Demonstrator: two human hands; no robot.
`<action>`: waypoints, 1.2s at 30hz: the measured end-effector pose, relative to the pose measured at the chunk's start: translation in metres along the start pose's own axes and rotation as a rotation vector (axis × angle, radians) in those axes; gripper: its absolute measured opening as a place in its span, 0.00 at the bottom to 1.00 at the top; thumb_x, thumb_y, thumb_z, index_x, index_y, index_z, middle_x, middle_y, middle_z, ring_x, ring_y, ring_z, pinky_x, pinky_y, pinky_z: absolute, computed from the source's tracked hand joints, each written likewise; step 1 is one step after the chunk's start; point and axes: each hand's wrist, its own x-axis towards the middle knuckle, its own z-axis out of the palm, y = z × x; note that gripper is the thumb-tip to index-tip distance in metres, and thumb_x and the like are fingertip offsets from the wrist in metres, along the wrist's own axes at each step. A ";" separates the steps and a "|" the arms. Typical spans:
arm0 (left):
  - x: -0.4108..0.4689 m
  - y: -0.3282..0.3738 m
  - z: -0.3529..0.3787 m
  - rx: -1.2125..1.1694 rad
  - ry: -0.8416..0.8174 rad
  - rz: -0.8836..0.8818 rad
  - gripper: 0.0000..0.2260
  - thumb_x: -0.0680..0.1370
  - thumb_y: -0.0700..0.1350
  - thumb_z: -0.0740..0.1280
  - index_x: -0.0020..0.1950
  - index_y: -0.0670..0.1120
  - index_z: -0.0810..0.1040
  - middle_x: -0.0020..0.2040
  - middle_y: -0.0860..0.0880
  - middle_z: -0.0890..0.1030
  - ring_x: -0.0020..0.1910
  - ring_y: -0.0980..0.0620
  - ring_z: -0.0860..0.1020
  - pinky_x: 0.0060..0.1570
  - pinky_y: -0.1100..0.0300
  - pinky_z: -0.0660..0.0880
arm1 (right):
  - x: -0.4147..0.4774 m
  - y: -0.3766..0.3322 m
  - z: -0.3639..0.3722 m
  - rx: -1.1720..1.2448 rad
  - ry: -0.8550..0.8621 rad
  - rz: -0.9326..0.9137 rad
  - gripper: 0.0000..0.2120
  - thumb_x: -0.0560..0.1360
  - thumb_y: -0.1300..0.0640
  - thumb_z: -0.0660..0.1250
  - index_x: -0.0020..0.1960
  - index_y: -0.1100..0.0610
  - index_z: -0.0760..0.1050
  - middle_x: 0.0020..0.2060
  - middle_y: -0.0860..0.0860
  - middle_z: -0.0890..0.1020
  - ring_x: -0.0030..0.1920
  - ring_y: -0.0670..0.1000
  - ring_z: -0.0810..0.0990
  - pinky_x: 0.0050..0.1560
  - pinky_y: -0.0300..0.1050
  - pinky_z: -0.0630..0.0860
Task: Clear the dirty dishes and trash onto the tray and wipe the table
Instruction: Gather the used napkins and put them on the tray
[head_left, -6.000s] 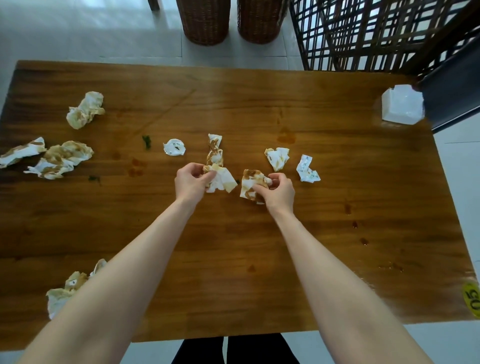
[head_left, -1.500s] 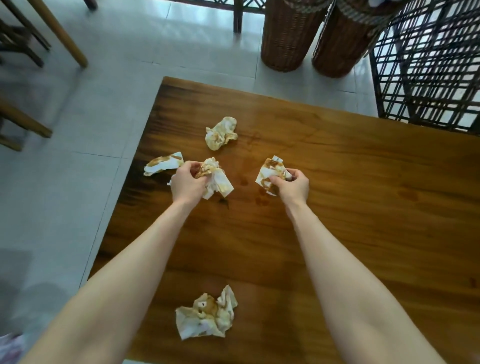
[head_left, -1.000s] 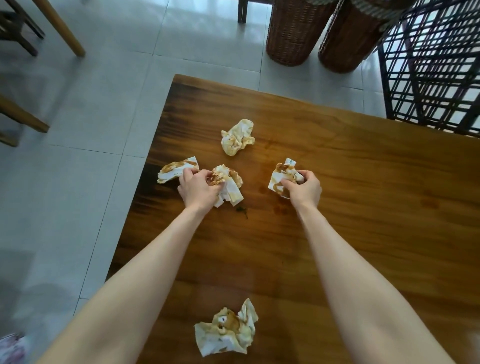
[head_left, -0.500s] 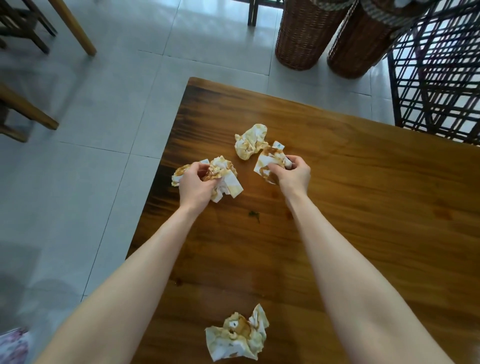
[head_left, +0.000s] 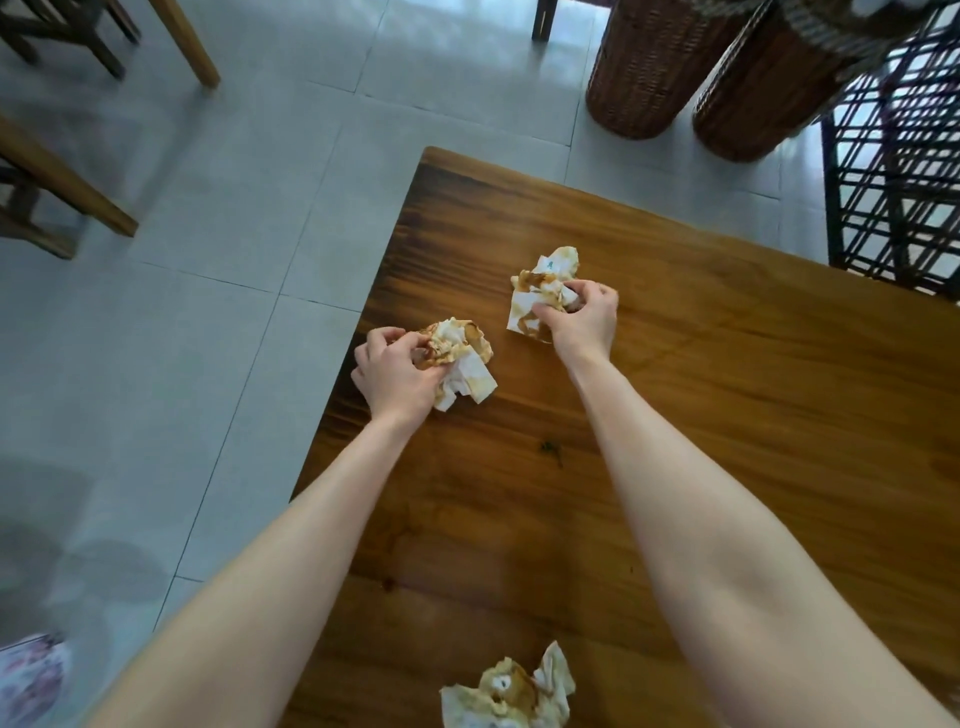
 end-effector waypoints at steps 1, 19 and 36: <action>0.000 -0.001 0.000 -0.015 -0.003 0.010 0.19 0.74 0.53 0.72 0.61 0.45 0.79 0.65 0.46 0.73 0.63 0.47 0.68 0.62 0.52 0.66 | 0.000 0.000 0.001 -0.010 -0.007 -0.003 0.21 0.69 0.56 0.76 0.60 0.57 0.76 0.61 0.52 0.74 0.59 0.52 0.75 0.60 0.47 0.75; -0.084 -0.007 -0.004 -0.318 -0.024 -0.043 0.18 0.74 0.50 0.73 0.61 0.46 0.77 0.56 0.51 0.79 0.51 0.57 0.76 0.46 0.66 0.74 | -0.095 0.052 -0.056 0.257 -0.077 0.119 0.22 0.67 0.59 0.77 0.59 0.57 0.76 0.51 0.52 0.82 0.48 0.48 0.82 0.49 0.44 0.81; -0.140 -0.057 -0.012 -0.409 0.013 -0.111 0.17 0.74 0.50 0.73 0.60 0.47 0.77 0.53 0.54 0.78 0.50 0.56 0.77 0.41 0.71 0.73 | -0.157 0.090 -0.040 0.055 -0.099 0.007 0.24 0.72 0.60 0.74 0.67 0.57 0.74 0.64 0.51 0.76 0.63 0.50 0.74 0.63 0.44 0.74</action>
